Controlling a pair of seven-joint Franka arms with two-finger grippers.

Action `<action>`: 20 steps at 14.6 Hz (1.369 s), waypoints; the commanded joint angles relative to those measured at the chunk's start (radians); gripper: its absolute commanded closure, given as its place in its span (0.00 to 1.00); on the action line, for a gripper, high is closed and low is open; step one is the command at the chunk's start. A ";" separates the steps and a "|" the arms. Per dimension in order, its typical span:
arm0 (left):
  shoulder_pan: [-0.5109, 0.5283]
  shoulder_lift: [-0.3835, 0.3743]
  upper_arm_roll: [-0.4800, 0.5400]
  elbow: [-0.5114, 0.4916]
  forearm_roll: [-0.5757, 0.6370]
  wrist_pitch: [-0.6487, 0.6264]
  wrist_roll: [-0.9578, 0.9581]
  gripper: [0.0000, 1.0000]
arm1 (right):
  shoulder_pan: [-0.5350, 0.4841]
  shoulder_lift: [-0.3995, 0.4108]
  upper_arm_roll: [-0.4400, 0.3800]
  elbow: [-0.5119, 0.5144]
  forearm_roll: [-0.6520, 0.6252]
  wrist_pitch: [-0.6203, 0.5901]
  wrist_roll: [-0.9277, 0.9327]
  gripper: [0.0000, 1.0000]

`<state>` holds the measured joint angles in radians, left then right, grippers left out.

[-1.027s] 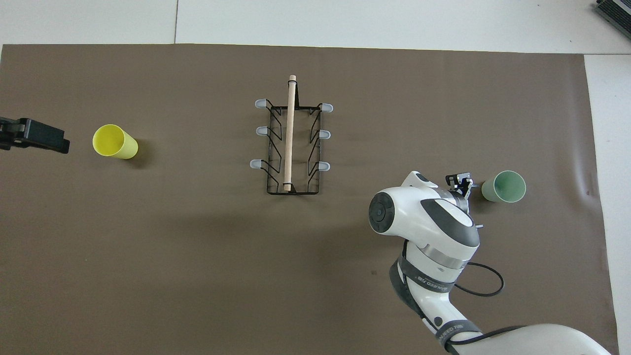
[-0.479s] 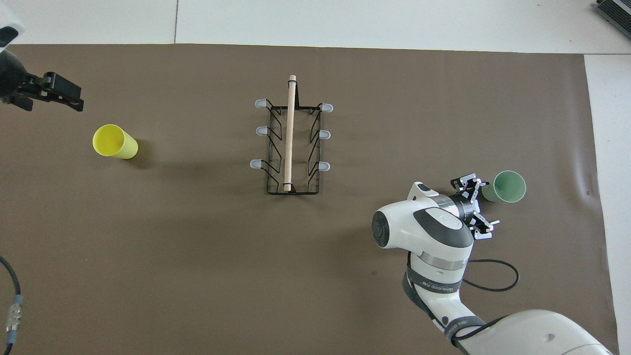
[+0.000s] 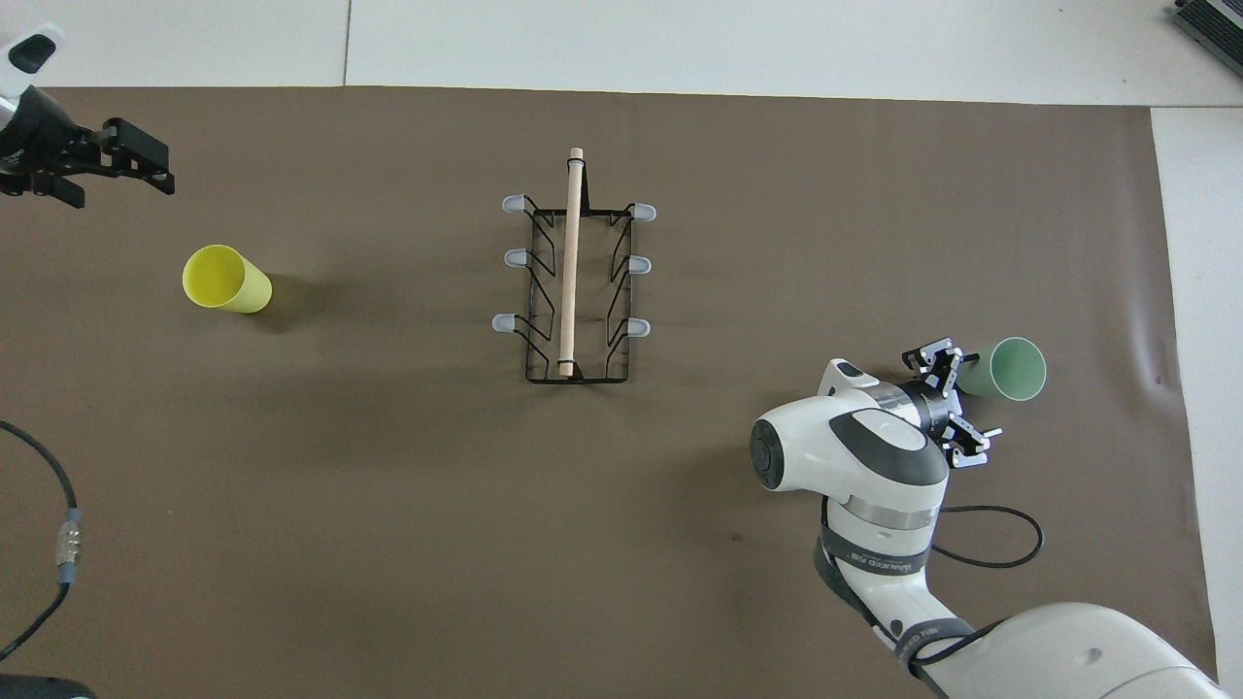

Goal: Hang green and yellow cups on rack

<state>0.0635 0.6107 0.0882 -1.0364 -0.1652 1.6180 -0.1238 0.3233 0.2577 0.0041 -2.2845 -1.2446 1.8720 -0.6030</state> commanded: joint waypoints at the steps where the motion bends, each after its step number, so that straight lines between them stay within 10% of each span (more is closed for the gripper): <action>1: 0.032 0.063 -0.001 0.041 -0.045 0.013 -0.169 0.00 | -0.039 -0.003 0.008 -0.017 -0.062 0.047 0.026 0.00; 8: 0.093 0.064 0.005 -0.039 -0.183 0.050 -0.751 0.00 | -0.053 0.008 0.008 0.006 -0.076 0.099 -0.006 0.00; 20: 0.190 -0.091 0.011 -0.493 -0.507 0.322 -1.050 0.00 | -0.150 0.029 0.008 0.007 -0.225 0.199 -0.006 0.02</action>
<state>0.2466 0.5680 0.0945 -1.4370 -0.6341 1.8960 -1.1470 0.1967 0.2751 0.0040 -2.2837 -1.4345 2.0460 -0.6011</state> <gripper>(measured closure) 0.000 0.000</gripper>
